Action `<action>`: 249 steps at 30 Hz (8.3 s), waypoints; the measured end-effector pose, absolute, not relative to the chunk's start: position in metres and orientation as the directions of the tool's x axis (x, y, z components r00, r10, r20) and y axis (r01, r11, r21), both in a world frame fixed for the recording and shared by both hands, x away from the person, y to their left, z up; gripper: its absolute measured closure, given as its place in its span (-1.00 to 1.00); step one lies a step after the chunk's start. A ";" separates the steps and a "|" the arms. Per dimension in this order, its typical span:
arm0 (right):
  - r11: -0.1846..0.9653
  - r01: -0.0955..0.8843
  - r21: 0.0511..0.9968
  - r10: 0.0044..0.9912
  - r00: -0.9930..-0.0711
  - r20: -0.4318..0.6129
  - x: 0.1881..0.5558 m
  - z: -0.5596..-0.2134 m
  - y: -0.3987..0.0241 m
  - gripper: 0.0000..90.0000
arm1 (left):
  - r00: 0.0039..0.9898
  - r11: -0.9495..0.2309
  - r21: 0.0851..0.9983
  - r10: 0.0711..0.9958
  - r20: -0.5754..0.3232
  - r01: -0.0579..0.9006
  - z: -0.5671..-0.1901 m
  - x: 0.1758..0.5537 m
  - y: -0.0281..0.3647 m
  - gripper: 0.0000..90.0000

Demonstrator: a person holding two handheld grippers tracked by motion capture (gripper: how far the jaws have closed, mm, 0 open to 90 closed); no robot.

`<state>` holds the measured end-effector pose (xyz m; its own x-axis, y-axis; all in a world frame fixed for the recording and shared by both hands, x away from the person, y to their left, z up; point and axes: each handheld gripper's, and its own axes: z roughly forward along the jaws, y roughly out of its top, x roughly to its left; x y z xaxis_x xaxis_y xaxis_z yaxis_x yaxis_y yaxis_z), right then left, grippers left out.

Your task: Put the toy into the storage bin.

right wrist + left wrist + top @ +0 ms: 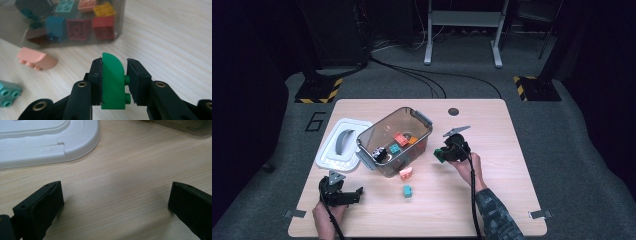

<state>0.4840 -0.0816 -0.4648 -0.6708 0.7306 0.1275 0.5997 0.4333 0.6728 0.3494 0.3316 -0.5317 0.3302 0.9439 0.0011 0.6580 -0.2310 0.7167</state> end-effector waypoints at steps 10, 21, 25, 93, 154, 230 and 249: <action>0.403 0.597 0.694 0.760 -0.640 0.110 0.505 -0.452 -0.089 0.49 | 0.330 -0.230 0.717 0.944 0.001 0.658 -0.532 0.349 0.332 -1.00; 0.389 0.571 0.723 0.777 -0.625 0.075 0.524 -0.432 -0.089 0.49 | 0.330 -0.231 0.717 0.944 0.001 0.658 -0.532 0.349 0.332 -1.00; 0.379 0.575 0.725 0.785 -0.615 0.077 0.529 -0.426 -0.089 0.49 | 0.330 -0.231 0.717 0.944 0.001 0.658 -0.532 0.349 0.332 -1.00; 0.528 0.448 0.722 0.636 -0.771 0.013 0.530 -0.381 0.014 0.49 | 0.329 -0.233 0.714 0.944 0.004 0.660 -0.531 0.349 0.332 -1.00; 0.520 0.464 0.717 0.554 -0.822 0.131 0.422 -0.465 -0.022 -0.69 | 0.330 -0.231 0.717 0.944 0.002 0.658 -0.532 0.349 0.332 -1.00; 0.517 0.489 0.702 0.616 -0.782 0.091 0.444 -0.466 -0.043 0.51 | 0.329 -0.231 0.717 0.944 0.002 0.658 -0.532 0.349 0.332 -1.00; 0.480 0.519 0.707 0.674 -0.734 0.081 0.466 -0.455 -0.063 0.51 | 0.322 -0.220 0.722 0.947 -0.004 0.656 -0.532 0.350 0.331 -1.00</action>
<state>0.4662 -0.0627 -0.4549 -0.7345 0.6738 0.0808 0.5186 0.4805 0.7073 0.3495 0.3311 -0.5321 0.3223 0.9466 -0.0037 0.6558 -0.2205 0.7221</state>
